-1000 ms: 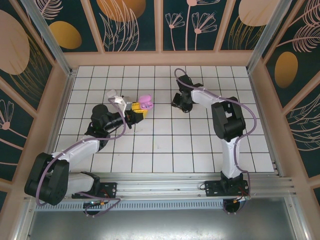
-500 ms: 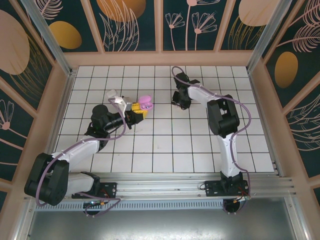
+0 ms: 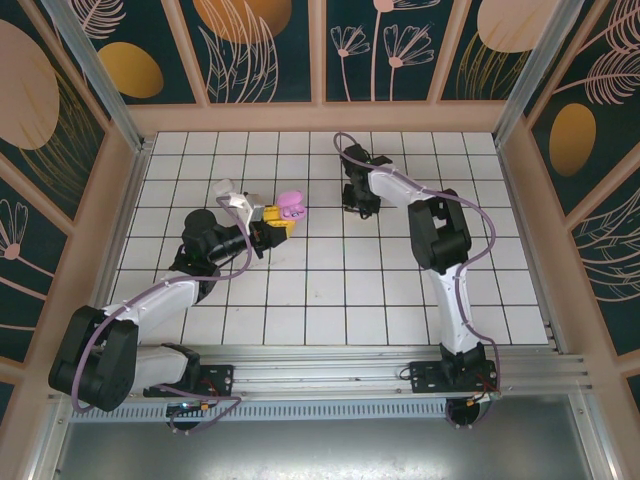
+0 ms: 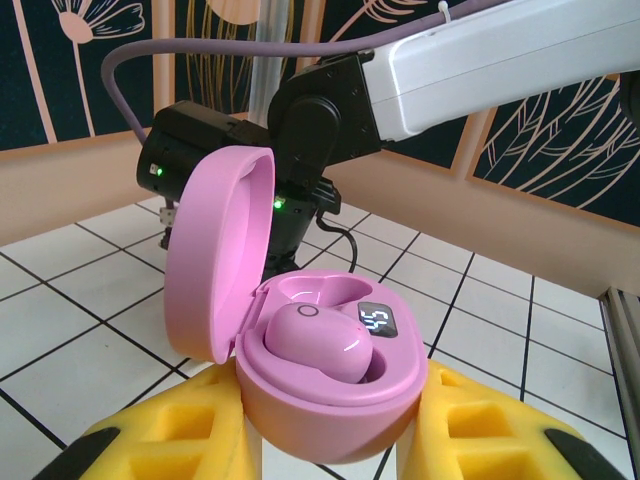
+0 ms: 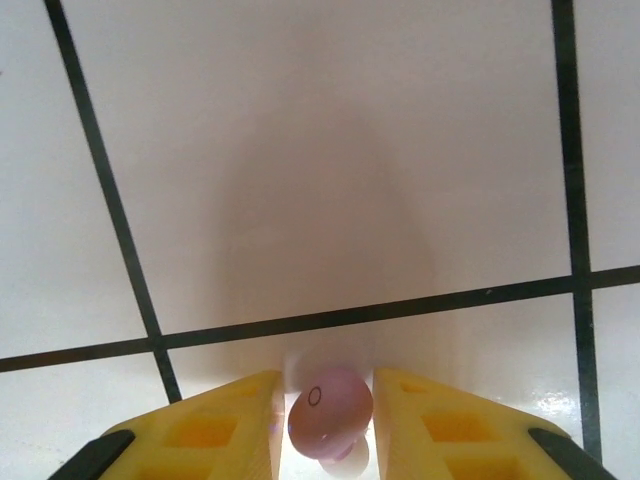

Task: Insert the wireless bluetooth earbuds into the charging case

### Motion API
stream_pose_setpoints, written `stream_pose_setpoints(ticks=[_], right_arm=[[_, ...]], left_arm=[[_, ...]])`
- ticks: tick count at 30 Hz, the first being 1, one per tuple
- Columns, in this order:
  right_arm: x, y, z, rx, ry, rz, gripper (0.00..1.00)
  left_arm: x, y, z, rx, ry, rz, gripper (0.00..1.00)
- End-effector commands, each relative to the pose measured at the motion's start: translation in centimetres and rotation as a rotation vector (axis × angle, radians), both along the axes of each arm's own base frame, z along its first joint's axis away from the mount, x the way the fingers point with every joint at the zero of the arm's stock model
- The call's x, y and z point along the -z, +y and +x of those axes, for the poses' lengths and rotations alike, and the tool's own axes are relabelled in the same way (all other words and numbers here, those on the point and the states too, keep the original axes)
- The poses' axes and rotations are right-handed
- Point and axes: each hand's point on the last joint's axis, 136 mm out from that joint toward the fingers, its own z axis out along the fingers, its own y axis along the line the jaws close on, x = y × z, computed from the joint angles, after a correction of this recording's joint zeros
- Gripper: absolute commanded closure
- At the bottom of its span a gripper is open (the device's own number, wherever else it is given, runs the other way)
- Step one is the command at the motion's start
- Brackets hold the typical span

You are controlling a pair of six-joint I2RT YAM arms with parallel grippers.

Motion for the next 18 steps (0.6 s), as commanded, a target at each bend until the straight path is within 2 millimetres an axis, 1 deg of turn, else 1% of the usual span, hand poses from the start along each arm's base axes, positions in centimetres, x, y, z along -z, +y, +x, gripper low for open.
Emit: stream_pose_setpoints(ticks=[1,7,10,14,18], right_arm=[[0.7,-0.1,-0.5,-0.041,0.026,-0.063,0.72],[0.7,0.1,-0.6,-0.059,0.027,-0.070,0.75],[0.1,0.3,-0.6,-0.066,0.015,-0.069,0.77],[-1.6,0.7,-0.6,-0.073,-0.017,-0.054,0.78],[-4.2,1.3,-0.6,-0.082,-0.067,-0.014,0.79]], left_arm=[[-0.2,0.1,0.0,-0.002,-0.021,0.003,0.84],[-0.4,0.2,0.0,-0.001,-0.023,0.002,0.84],[-0.3,0.1,-0.1,0.001,-0.022,0.003,0.84],[-0.4,0.2,-0.1,0.000,-0.023,0.002,0.84],[-0.7,0.1,-0.2,0.005,-0.025,-0.003,0.84]])
